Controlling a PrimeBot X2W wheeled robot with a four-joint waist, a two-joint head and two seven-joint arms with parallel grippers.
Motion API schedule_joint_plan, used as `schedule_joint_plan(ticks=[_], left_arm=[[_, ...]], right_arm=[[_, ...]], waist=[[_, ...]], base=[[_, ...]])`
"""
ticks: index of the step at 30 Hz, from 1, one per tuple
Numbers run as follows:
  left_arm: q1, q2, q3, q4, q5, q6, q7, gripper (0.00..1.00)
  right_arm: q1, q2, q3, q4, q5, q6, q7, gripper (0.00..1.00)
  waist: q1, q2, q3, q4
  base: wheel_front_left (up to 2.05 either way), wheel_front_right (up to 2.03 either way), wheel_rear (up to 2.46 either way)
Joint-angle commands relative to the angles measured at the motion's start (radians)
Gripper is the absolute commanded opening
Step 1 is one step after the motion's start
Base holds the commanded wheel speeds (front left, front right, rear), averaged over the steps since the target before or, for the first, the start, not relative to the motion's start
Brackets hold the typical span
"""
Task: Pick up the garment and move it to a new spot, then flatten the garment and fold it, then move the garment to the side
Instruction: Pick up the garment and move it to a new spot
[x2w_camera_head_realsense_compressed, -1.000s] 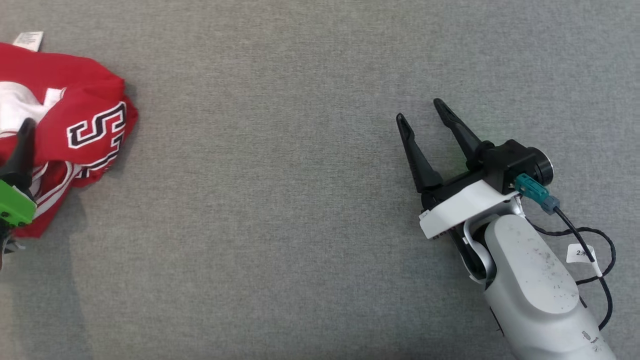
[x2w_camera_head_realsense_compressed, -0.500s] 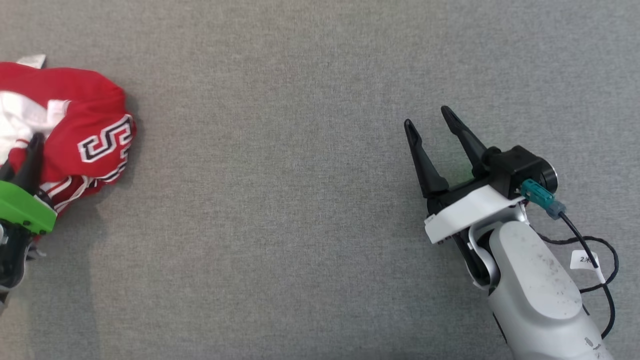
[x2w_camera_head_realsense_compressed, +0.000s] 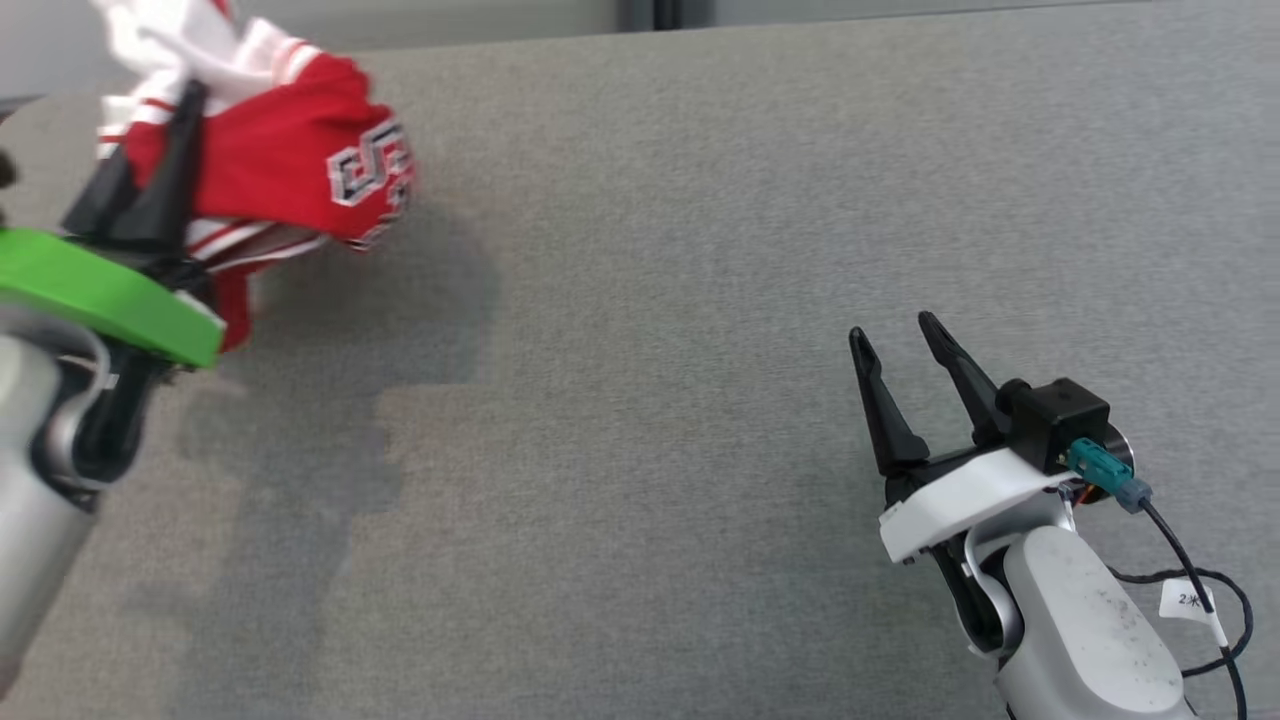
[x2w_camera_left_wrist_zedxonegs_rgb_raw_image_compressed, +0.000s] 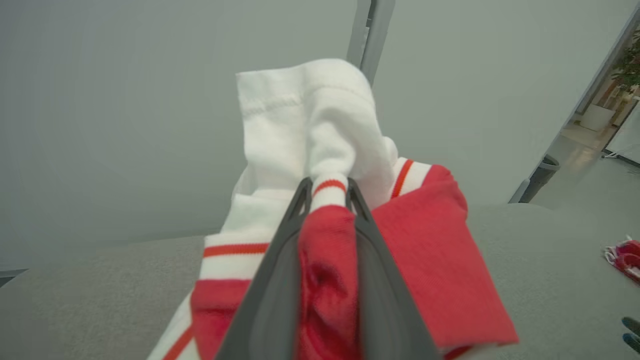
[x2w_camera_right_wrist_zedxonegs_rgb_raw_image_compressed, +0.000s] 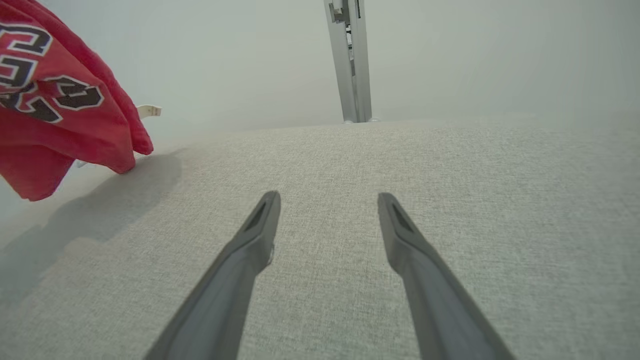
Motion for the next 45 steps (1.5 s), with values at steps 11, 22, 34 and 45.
schedule_joint_plan(ticks=[11,22,34,45], left_arm=[[0.031,-0.237,-0.106,-0.08,0.069,-0.003,-0.005,0.0],[0.135,-0.366,-0.154,0.039,0.201,-0.003,-0.004,1.0],[0.447,-0.428,0.304,0.113,0.489,-0.003,-0.003,1.0],[0.741,-0.547,0.627,0.057,0.714,-0.003,-0.003,1.0]], right_arm=[[0.06,-0.003,0.008,-0.022,0.027,-0.002,-0.002,1.0],[0.097,-0.003,0.007,-0.039,0.038,-0.002,-0.002,1.0],[0.127,-0.003,-0.031,-0.011,0.02,-0.002,-0.002,1.0],[0.171,-0.004,-0.077,0.045,-0.002,-0.002,-0.002,1.0]], waist=[[0.0,-0.0001,-0.056,-0.243],[0.0,-0.0001,-0.046,-0.315],[0.0,-0.0001,-0.111,-0.194],[0.0,-0.0001,-0.184,-0.081]], base=[[0.0,0.0,0.0],[0.0,0.0,0.0],[0.0,0.0,0.0],[0.0,0.0,0.0]])
